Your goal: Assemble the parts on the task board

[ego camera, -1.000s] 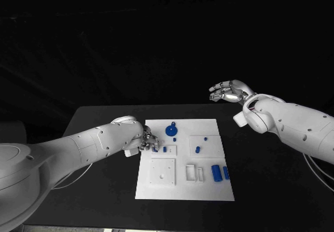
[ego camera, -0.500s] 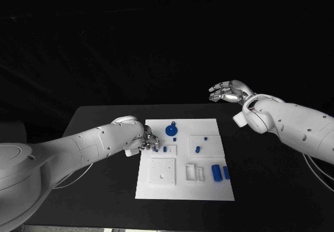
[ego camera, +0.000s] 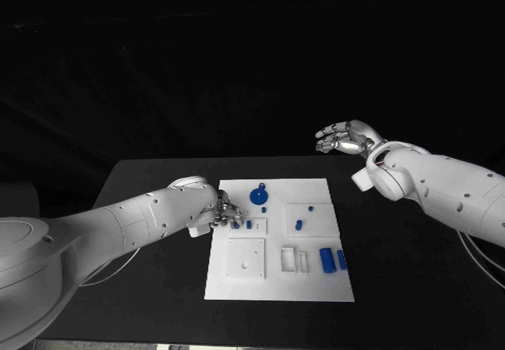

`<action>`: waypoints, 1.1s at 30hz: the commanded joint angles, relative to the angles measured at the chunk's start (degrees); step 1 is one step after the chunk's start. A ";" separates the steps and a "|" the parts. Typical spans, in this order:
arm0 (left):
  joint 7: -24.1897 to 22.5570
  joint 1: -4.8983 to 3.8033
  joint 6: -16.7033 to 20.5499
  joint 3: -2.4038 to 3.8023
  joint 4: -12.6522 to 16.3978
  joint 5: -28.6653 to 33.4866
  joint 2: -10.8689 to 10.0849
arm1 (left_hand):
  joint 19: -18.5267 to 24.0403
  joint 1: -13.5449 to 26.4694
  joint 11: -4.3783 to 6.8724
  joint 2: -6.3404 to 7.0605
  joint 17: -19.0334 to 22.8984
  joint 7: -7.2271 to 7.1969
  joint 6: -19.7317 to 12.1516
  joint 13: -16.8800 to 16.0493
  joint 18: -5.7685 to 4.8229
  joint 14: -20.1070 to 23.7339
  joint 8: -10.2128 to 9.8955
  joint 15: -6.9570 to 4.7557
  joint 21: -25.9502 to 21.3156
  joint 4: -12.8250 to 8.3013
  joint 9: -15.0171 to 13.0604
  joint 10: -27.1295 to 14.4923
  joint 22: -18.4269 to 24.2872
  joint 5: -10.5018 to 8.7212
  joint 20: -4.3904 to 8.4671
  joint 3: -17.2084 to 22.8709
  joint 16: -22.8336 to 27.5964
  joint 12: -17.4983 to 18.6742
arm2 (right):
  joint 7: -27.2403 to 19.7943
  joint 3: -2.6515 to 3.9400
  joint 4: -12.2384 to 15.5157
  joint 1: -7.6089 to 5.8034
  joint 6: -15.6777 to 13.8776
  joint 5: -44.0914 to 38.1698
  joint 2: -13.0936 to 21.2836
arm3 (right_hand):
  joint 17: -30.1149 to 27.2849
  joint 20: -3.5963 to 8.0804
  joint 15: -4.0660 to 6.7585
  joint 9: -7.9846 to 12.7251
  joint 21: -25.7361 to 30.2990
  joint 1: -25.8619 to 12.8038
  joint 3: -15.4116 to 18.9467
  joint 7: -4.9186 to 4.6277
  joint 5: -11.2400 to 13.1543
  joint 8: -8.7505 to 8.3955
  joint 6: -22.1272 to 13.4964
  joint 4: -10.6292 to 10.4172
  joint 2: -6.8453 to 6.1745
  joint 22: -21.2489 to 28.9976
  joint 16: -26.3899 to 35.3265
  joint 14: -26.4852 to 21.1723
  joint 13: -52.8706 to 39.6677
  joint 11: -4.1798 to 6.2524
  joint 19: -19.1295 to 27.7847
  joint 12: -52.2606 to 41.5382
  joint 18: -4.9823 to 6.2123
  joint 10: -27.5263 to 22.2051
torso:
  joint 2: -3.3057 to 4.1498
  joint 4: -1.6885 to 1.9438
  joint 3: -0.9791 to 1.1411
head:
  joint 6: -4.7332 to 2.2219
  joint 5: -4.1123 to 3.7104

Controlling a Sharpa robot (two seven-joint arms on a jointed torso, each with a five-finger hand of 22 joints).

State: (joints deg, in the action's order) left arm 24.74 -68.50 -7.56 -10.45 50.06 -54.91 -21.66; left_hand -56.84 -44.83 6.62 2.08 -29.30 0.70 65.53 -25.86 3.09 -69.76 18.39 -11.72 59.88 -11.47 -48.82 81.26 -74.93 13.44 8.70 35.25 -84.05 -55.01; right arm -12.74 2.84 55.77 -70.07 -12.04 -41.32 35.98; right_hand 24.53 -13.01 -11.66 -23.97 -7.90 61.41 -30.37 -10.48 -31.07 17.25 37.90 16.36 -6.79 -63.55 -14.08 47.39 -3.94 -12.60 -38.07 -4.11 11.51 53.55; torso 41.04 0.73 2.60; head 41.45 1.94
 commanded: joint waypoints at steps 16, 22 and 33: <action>-1.00 0.10 0.94 0.02 -0.22 -0.48 -0.18 | -0.20 0.16 0.20 2.83 -0.06 -1.27 4.93 0.23 0.53 -0.08 -0.42 -0.78 0.05 1.33 -0.04 -0.73 -0.65 -4.15 7.03 -0.25 0.31 -0.03 | -0.47 0.03 0.13 0.02 0.65 -0.26 0.14 | -0.10 0.00 0.02 0.11 0.43 -0.56 0.49 -1.93 -0.35 0.05 0.04 -0.07 -0.37 -0.13 0.18 -0.34 0.05 -0.19 0.52 0.32 0.56 -0.39 | -0.01 -0.01 -0.04 | 0.10 0.00; -0.96 0.11 1.01 0.03 -0.24 -0.51 -0.55 | -0.19 0.55 0.23 4.77 -0.09 -1.29 4.98 0.32 0.64 -0.10 -0.50 -0.79 -0.04 2.64 -0.13 -0.67 -0.60 -9.16 7.05 -0.37 0.32 0.00 | -0.49 0.03 0.14 0.02 0.62 -0.26 0.25 | -0.12 0.00 0.02 0.12 0.46 -0.59 0.54 -1.97 -0.35 0.04 0.03 -0.07 -0.38 -0.15 0.18 -0.35 0.05 -0.19 0.52 0.32 0.56 -0.40 | 0.00 -0.02 -0.03 | 0.08 -0.04; -1.19 0.12 2.32 0.11 0.31 -0.29 -1.20 | 0.30 3.25 0.21 6.23 -0.23 -1.28 4.82 0.33 0.71 0.17 -0.61 -0.78 -0.09 2.56 -0.45 -0.84 -0.72 -10.56 6.97 -5.19 0.25 -0.05 | -0.56 0.03 0.15 0.02 0.63 -0.18 0.35 | -0.13 0.01 0.00 0.13 0.49 -0.62 0.62 -1.99 -0.35 0.04 0.01 -0.06 -0.39 -0.18 0.18 -0.36 0.05 -0.19 0.53 0.32 0.56 -0.42 | -0.03 -0.02 -0.06 | 0.09 -0.20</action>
State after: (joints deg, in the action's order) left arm 24.25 -68.37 -6.54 -10.40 50.10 -55.12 -22.81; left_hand -56.83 -41.92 6.82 8.21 -29.46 -0.82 70.53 -25.55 3.09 -69.94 18.13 -12.34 59.88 -8.87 -49.20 80.26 -74.93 3.05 8.70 30.35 -84.05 -54.97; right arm -12.75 2.84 55.82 -70.06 -12.05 -41.29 36.33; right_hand 24.49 -13.01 -11.65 -23.90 -7.69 61.18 -30.05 -10.47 -31.07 17.25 37.90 16.35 -7.02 -63.67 -14.09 47.40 -3.94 -12.81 -38.07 -4.11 11.49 53.34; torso 41.02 0.70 2.57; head 41.54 1.79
